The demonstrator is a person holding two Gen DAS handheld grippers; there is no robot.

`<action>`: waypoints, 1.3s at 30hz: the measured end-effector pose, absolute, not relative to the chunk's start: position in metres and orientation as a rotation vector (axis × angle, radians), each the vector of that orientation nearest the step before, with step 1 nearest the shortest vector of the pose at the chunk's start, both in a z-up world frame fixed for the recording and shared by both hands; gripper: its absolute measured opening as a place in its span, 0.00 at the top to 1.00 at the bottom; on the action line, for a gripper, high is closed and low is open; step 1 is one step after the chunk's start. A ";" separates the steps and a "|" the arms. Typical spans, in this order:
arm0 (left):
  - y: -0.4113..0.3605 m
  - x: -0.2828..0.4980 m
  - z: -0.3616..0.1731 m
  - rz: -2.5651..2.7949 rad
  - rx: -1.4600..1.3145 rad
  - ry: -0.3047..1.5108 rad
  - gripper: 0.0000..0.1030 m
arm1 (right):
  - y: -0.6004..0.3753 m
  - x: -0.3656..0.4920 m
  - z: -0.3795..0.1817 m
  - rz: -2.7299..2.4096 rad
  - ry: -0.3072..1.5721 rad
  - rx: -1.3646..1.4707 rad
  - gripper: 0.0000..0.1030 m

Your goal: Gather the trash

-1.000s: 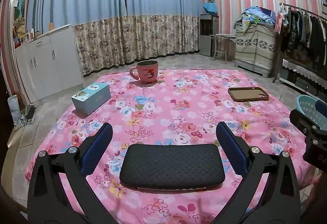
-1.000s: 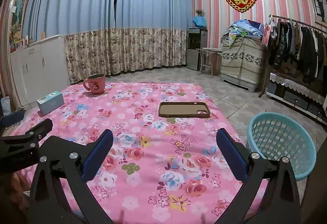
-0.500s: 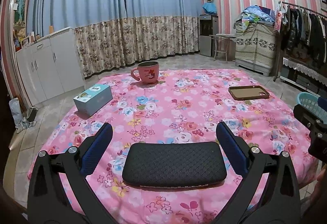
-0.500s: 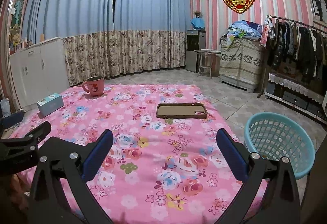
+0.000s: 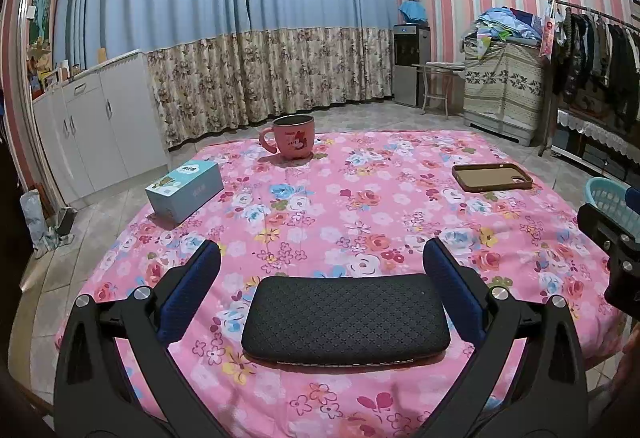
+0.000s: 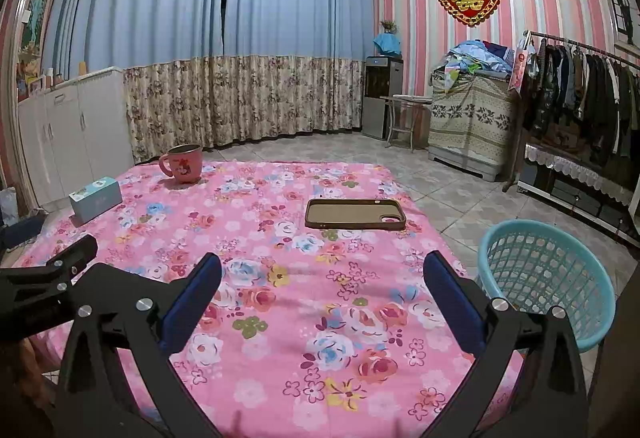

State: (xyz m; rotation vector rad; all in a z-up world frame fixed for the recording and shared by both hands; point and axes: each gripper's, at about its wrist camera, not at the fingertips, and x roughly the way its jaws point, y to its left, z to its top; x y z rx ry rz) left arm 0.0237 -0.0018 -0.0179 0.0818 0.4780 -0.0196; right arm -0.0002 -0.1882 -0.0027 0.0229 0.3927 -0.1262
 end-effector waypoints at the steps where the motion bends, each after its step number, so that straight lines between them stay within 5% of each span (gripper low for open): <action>1: -0.002 0.024 -0.018 -0.019 0.083 0.478 0.05 | -0.188 0.000 -0.003 -0.126 0.392 0.023 0.04; 39: -0.001 0.023 -0.018 -0.004 0.078 0.471 0.05 | -0.192 -0.004 -0.005 -0.129 0.385 0.008 0.04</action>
